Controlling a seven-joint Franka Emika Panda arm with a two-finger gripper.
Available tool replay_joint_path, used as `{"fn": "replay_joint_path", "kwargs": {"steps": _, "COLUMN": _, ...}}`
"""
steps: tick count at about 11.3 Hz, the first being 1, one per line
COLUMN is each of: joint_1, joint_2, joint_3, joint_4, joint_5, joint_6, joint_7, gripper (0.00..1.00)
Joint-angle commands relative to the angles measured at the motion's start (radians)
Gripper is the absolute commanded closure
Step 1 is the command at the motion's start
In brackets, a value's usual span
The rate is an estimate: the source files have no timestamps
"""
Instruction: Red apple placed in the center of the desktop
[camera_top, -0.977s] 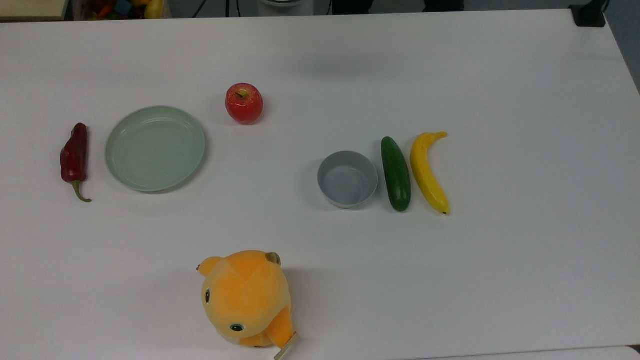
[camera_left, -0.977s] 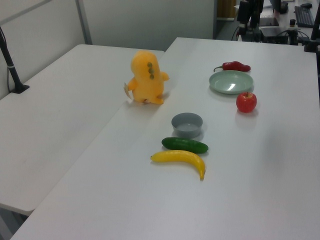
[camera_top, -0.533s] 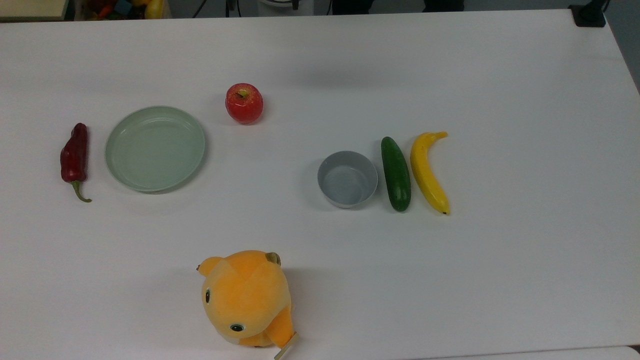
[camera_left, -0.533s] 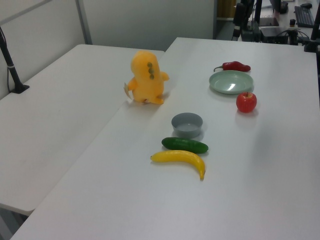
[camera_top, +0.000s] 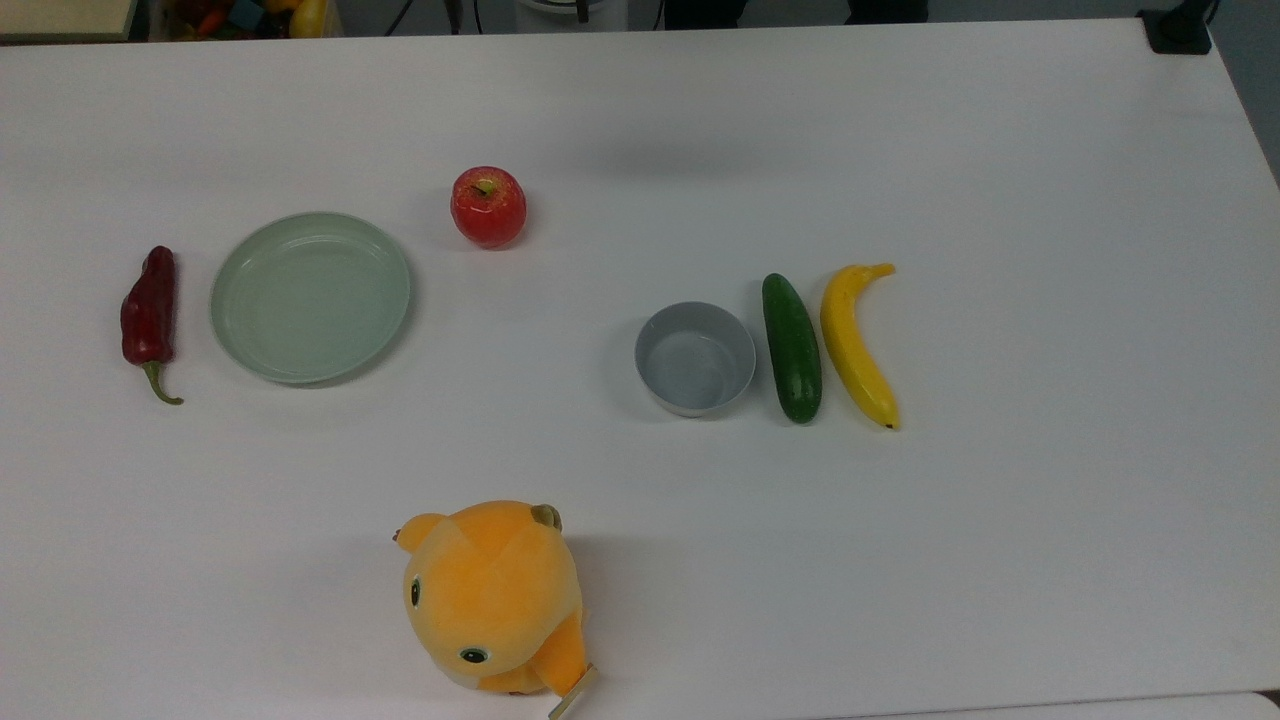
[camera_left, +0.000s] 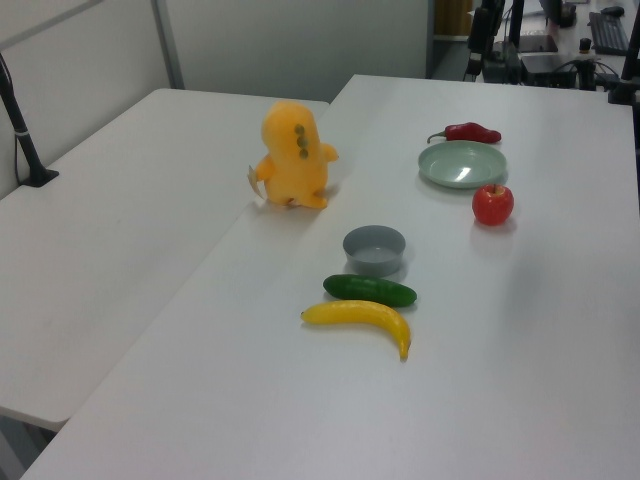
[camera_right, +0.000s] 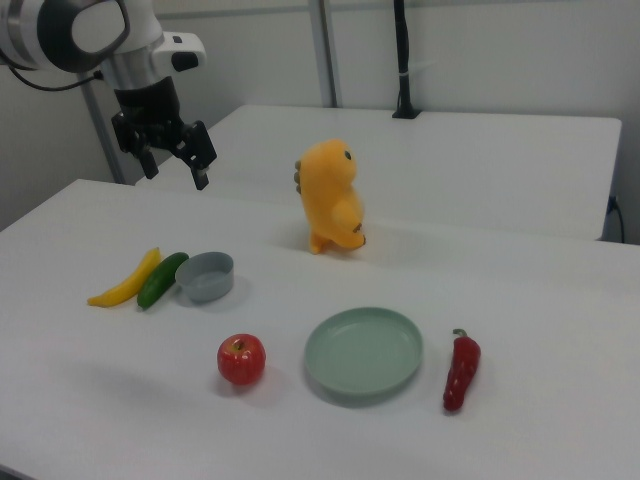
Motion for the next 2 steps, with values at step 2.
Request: {"fn": "replay_joint_path", "kwargs": {"steps": 2, "joint_1": 0.001, "joint_2": -0.016, "joint_3": 0.001, "joint_4": -0.021, "joint_5": 0.010, "joint_6": 0.019, "joint_7": -0.018, "gripper": 0.00}}
